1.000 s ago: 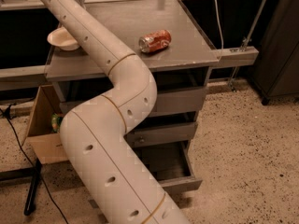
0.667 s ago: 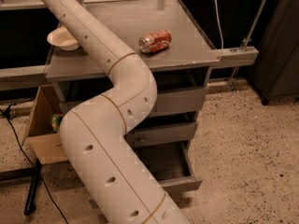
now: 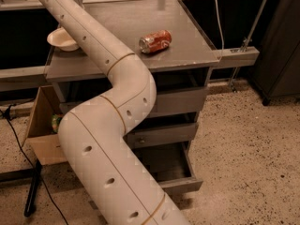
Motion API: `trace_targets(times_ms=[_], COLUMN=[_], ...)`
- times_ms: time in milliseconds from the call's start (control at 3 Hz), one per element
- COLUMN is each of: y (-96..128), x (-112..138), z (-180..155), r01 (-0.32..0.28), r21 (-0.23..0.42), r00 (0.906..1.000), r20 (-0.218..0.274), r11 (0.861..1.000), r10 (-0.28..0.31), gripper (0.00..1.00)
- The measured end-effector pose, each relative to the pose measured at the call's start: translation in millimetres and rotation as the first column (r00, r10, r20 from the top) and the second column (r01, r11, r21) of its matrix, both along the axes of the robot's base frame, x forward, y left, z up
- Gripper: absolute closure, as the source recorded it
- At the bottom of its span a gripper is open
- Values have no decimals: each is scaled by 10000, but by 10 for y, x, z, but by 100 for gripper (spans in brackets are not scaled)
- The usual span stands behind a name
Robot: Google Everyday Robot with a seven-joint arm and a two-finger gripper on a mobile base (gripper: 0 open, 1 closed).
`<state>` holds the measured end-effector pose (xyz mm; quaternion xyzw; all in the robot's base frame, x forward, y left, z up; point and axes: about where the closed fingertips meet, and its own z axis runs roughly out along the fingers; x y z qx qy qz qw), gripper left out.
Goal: Place coke can into bottom drawer
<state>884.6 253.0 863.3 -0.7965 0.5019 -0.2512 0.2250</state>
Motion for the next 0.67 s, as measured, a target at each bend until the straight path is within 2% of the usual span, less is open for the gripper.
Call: trace_targets(times_ms=[333, 667], y=[124, 124], x=[-45, -45], z=[-76, -11], r01=[-60, -60], r21=[0, 0], r00=[10000, 10000], r20=[-38, -38], r11=[10000, 10000], r10=[60, 60], gripper=[0, 0])
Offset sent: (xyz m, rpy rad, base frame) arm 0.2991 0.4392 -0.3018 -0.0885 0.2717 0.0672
